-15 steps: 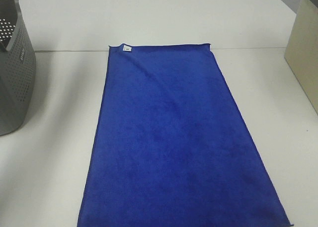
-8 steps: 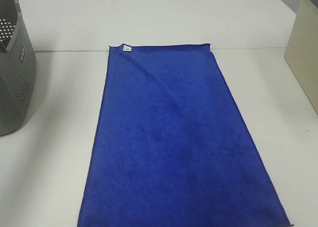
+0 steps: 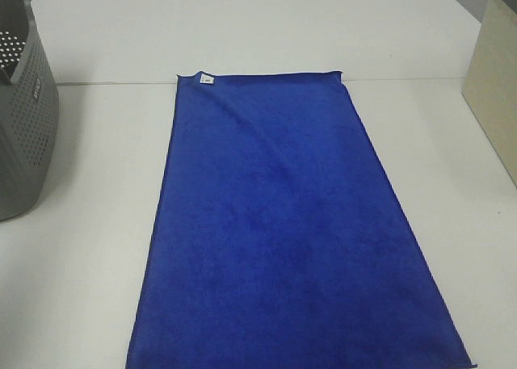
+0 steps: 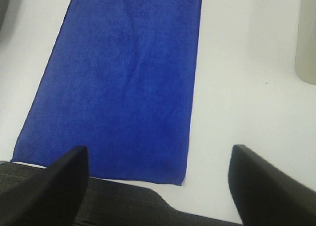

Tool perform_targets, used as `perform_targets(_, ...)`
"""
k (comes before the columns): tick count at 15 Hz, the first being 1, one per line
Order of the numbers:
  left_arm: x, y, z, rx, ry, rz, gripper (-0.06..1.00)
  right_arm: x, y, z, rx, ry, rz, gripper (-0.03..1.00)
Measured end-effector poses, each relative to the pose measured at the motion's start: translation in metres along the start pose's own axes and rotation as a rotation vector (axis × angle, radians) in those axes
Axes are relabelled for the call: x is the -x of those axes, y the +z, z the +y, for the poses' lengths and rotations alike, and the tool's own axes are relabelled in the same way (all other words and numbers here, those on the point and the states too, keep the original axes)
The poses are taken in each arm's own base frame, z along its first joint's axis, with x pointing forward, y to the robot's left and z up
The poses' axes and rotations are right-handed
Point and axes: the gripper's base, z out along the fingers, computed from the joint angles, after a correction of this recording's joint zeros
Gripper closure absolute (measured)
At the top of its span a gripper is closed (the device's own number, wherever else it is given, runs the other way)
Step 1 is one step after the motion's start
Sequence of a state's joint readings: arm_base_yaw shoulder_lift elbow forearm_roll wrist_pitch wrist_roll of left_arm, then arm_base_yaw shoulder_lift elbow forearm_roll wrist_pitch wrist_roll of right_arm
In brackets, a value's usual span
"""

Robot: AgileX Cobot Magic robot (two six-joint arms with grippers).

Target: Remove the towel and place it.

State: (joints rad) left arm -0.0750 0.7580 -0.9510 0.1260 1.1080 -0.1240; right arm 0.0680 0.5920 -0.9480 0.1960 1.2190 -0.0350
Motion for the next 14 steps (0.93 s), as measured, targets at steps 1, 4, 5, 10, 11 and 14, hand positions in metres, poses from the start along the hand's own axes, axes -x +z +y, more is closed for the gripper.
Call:
perform_targets(1,-0.017,-0.004,0.002,0.002,0.001,-0.034,0.15,-0.019,-0.001,0.000,0.000,-0.008,-0.021,0.21)
perform_targets(4,-0.066,-0.004,0.007,0.022,0.028,-0.105,0.15,-0.060,0.009,-0.003,-0.006,-0.050,-0.111,0.21)
perform_targets(5,-0.079,-0.001,0.008,0.025,0.042,-0.118,0.15,-0.073,0.014,-0.005,-0.011,-0.067,-0.134,0.21)
perform_targets(10,-0.129,-0.011,0.012,0.011,0.046,-0.300,0.15,-0.118,0.029,-0.010,-0.028,-0.101,-0.259,0.21)
perform_targets(11,-0.133,-0.016,0.012,0.009,0.041,-0.341,0.15,-0.121,0.027,-0.009,-0.029,-0.106,-0.285,0.21)
perform_targets(14,-0.148,-0.020,0.013,-0.008,0.021,-0.392,0.15,-0.122,0.029,-0.012,-0.051,-0.109,-0.291,0.21)
